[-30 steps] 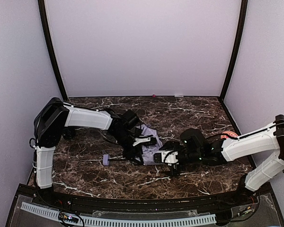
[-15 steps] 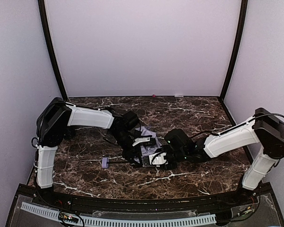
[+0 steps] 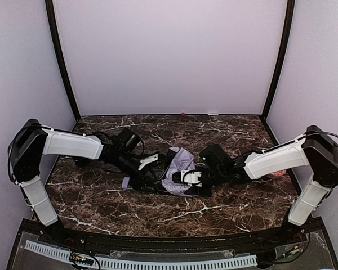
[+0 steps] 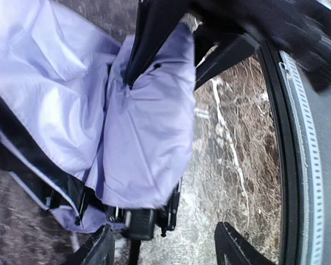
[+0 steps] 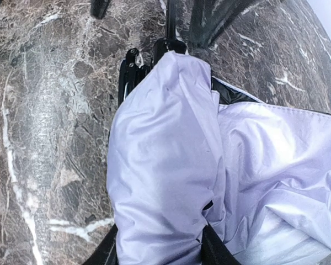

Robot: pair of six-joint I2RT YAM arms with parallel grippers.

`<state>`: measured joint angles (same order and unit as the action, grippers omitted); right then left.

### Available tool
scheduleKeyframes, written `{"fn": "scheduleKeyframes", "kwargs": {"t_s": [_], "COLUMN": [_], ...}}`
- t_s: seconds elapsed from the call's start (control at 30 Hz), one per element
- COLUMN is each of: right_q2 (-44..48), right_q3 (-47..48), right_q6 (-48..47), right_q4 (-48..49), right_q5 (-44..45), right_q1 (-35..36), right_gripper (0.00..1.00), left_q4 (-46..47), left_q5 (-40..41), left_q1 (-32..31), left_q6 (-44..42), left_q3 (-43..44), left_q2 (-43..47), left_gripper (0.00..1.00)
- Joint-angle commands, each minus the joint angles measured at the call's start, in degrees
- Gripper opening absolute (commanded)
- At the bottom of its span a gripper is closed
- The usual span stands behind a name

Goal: Put away the umbrella

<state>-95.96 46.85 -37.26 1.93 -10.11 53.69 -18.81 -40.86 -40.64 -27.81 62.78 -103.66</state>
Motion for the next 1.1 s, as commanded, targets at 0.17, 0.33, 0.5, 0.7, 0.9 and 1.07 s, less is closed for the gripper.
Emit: {"fn": "scheduleKeyframes", "kwargs": {"t_s": [0.17,0.33,0.5,0.7,0.9,1.07], "right_q2": [4.1,2.4,2.9,3.4,8.0,18.2], "right_q3": [3.2,5.6,6.0,6.2,5.2,-1.6], "right_q6": [5.5,2.7,1.7,1.7,9.7,22.7], "right_q4": [-5.4,-8.9,-9.5,-9.7,-1.7,11.5], "right_q5": [-18.1,-15.6,-14.4,-12.2,-11.6,-13.9], "right_q1": [-6.8,-6.8,-6.9,-7.9,-10.1,-15.6], "right_gripper": [0.15,0.14,0.14,0.18,0.74,0.84], "left_q4": [14.4,9.3,8.9,7.3,9.9,19.2], "left_q5": [12.9,25.1,27.0,26.5,29.8,33.5], "left_q1": [-3.6,-3.9,-4.1,-4.2,-3.9,-3.2], "left_q6": [-10.7,-9.4,-9.6,-8.6,-1.1,8.9], "left_q3": [-8.9,-3.9,-4.1,-5.4,-3.6,-5.1], "left_q2": [8.5,2.7,2.9,4.8,5.0,8.9], "left_gripper": [0.72,0.64,0.27,0.0,0.0,0.0]}}
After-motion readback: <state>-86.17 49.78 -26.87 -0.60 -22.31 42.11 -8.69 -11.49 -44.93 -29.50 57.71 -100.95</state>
